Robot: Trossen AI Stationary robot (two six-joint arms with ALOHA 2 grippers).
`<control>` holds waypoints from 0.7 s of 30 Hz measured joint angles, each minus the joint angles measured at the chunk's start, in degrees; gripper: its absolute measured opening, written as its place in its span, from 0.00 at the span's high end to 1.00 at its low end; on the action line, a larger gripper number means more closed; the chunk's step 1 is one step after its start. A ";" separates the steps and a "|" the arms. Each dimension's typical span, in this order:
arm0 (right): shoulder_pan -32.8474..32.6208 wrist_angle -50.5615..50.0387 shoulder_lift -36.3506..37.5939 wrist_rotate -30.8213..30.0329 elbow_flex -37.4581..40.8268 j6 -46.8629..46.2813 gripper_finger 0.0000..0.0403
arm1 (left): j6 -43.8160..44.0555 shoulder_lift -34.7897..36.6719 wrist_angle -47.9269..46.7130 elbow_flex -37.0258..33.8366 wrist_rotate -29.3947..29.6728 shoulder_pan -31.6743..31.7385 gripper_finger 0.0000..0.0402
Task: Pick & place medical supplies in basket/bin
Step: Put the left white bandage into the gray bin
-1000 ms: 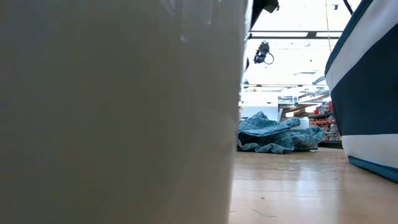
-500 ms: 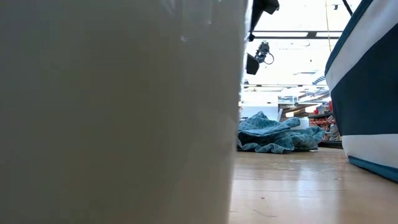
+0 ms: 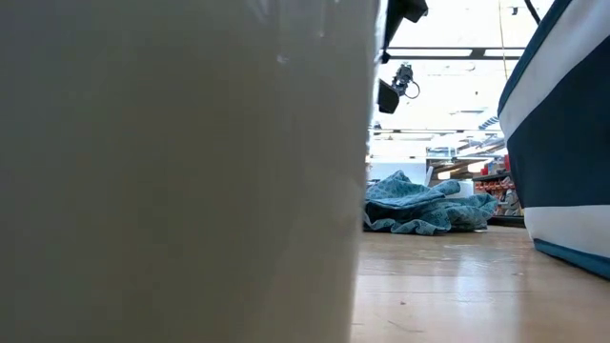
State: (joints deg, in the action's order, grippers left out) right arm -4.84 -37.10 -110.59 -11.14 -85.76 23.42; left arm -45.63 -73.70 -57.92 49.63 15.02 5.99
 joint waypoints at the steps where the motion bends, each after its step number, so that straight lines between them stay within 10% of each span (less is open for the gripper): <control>1: 0.00 0.00 0.00 0.30 0.00 0.01 0.55 | -1.97 -0.23 0.03 0.00 -0.03 0.58 0.31; 21: 0.00 -1.25 0.00 3.23 0.00 0.02 0.55 | -19.56 -12.58 3.80 0.00 -10.84 18.86 0.31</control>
State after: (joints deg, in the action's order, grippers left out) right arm -4.84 -38.36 -110.59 -7.90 -85.76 23.44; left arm -65.18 -86.28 -54.11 49.63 4.17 24.85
